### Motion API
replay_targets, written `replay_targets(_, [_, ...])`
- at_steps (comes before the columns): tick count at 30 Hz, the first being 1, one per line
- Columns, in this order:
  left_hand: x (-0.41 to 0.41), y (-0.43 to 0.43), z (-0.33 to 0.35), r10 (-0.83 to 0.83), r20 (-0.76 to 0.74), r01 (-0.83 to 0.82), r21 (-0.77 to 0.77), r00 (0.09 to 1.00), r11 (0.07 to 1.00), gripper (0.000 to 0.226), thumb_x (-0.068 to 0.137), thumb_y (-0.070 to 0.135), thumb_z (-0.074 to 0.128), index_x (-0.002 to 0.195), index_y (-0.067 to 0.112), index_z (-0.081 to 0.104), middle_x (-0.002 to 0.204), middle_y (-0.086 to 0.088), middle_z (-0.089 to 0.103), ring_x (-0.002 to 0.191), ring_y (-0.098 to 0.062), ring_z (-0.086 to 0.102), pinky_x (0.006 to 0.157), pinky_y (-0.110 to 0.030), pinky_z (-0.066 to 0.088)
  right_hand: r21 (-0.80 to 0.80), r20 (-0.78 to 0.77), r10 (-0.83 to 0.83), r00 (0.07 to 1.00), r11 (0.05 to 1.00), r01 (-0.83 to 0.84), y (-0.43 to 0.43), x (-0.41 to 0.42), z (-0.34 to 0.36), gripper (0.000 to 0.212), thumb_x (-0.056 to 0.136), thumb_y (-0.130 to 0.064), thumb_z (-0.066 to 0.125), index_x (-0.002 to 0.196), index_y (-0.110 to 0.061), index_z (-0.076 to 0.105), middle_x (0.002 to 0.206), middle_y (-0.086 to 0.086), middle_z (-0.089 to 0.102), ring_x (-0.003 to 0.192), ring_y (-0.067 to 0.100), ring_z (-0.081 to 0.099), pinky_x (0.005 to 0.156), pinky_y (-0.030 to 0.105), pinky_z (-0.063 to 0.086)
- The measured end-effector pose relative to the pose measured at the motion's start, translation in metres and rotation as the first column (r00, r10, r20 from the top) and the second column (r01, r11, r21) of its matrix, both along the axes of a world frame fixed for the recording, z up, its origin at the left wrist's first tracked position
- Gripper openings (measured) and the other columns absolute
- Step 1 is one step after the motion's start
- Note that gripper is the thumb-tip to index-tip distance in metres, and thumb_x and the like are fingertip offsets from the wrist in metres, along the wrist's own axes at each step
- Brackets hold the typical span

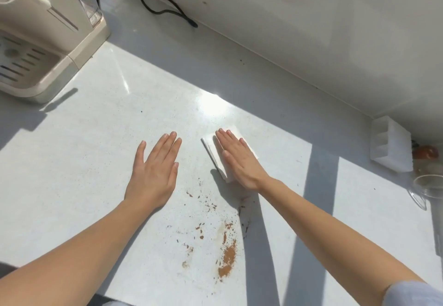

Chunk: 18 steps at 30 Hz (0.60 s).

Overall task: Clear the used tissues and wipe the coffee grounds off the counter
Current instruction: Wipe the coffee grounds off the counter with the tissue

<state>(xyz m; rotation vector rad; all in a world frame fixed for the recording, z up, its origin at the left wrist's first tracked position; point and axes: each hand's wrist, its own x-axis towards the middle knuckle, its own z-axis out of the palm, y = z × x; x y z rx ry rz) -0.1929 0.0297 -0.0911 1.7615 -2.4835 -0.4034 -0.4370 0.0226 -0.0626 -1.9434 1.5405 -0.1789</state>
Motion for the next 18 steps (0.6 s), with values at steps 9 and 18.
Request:
replay_targets(9, [0.002, -0.001, -0.004, 0.007, -0.021, -0.007, 0.010, 1.000, 1.000, 0.056, 0.097, 0.032, 0.012, 0.152, 0.022, 0.009, 0.160, 0.009, 0.003, 0.146, -0.005, 0.000, 0.118, -0.041, -0.006, -0.121, -0.371, -0.028, 0.928, 0.992, -0.019, -0.032, -0.081, -0.014, 0.055, 0.101, -0.040, 0.018, 0.153, -0.027, 0.004, 0.162, -0.004, -0.002, 0.148, 0.013, -0.007, 0.120, 0.040, -0.001])
replay_targets(18, [0.004, 0.000, -0.001, -0.003, -0.046, 0.004, 0.011, 0.999, 1.000, 0.057, 0.096, 0.032, 0.012, 0.152, 0.021, 0.008, 0.160, 0.008, 0.003, 0.146, -0.005, 0.001, 0.117, -0.042, -0.006, -0.058, -0.319, 0.099, 0.943, 0.991, -0.123, 0.115, -0.047, -0.011, 0.055, 0.102, -0.044, 0.010, 0.153, -0.030, -0.002, 0.162, -0.007, -0.005, 0.149, 0.014, -0.007, 0.119, 0.039, -0.004])
